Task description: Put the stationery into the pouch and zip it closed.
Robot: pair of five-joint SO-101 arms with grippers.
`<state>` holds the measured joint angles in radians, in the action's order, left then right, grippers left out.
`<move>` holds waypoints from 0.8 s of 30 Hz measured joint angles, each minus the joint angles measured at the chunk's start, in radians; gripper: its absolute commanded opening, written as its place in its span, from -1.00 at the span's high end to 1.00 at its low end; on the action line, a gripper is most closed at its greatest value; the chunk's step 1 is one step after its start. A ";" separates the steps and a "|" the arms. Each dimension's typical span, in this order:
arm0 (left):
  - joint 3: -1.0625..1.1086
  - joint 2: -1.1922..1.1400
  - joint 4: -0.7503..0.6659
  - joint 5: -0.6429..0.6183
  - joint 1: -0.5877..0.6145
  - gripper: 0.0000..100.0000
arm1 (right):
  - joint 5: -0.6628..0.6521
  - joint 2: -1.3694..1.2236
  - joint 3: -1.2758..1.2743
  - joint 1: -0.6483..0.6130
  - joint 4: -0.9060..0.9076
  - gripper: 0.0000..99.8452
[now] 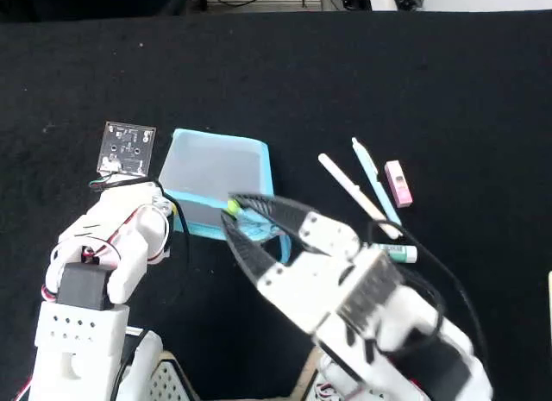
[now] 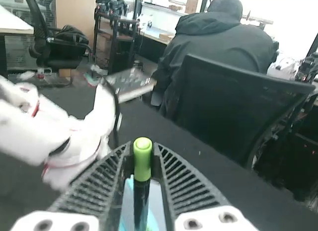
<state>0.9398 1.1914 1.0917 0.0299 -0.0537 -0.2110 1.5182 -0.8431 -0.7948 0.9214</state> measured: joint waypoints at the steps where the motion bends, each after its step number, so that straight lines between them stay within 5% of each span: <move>1: 0.000 0.000 0.000 0.000 0.000 0.94 | -0.002 0.032 -0.006 0.000 0.046 0.98; 7: 0.000 -0.002 0.000 0.000 0.003 0.94 | -0.126 0.126 -0.150 0.006 0.255 0.98; 17: 0.000 -0.002 0.000 0.000 0.003 0.94 | -0.160 0.120 -0.339 0.008 0.075 0.96; 22: 0.000 -0.002 0.000 0.000 0.003 0.94 | -0.155 -0.015 -0.321 0.006 0.031 0.50; 24: 0.000 -0.002 0.000 0.000 0.003 0.94 | -0.114 -0.049 -0.276 0.003 0.060 0.48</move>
<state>0.9398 1.1899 1.0917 0.0299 -0.0506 -0.3245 1.4691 -1.1193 -0.7917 0.9812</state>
